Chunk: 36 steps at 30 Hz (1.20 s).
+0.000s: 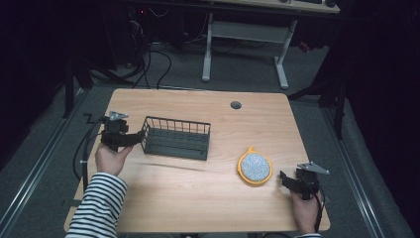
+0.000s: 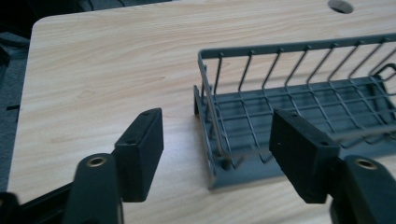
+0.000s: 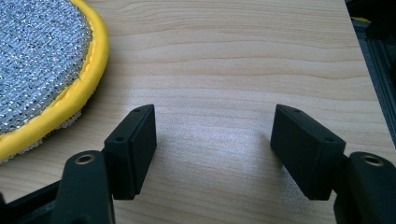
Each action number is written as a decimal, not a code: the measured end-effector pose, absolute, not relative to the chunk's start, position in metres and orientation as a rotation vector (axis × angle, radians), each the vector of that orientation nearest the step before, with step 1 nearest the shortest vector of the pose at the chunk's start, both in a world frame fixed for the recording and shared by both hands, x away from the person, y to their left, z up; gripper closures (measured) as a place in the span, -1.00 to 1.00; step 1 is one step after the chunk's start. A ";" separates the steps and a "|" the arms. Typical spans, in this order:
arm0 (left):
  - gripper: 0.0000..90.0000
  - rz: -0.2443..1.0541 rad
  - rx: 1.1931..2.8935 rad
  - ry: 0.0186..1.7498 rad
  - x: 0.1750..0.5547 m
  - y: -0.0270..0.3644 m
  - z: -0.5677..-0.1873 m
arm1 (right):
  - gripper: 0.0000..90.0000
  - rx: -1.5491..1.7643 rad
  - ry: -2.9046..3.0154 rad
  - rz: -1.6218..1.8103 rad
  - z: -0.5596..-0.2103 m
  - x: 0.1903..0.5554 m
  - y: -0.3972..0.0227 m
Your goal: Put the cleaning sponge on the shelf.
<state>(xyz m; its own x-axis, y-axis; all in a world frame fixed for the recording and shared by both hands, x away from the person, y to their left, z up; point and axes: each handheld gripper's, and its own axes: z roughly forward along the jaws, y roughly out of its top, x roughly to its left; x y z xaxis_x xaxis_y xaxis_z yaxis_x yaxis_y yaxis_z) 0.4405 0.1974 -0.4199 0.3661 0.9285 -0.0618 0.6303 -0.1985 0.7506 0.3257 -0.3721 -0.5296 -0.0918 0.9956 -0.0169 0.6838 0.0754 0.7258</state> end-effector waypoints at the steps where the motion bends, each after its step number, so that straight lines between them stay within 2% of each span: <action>1: -0.15 0.539 1.935 1.354 0.446 0.196 -0.419 | -0.30 1.660 1.833 0.772 -0.530 0.326 -0.372; 10: 0.04 0.510 1.999 1.416 0.482 0.181 -0.428 | -0.30 1.665 1.832 0.773 -0.530 0.325 -0.372; 11: 0.13 0.511 1.997 1.418 0.483 0.179 -0.429 | -0.30 1.659 1.835 0.772 -0.530 0.326 -0.372; 14: 0.21 0.518 2.013 1.431 0.489 0.175 -0.433 | -0.30 1.663 1.833 0.772 -0.530 0.325 -0.372; 15: 0.30 0.515 2.012 1.437 0.490 0.174 -0.435 | -0.31 1.662 1.834 0.773 -0.530 0.325 -0.372; 29: 0.81 0.502 2.002 1.480 0.496 0.169 -0.442 | -0.31 1.660 1.837 0.773 -0.530 0.325 -0.371; 36: 0.83 0.496 1.972 1.509 0.497 0.169 -0.443 | -0.30 1.664 1.836 0.773 -0.529 0.325 -0.371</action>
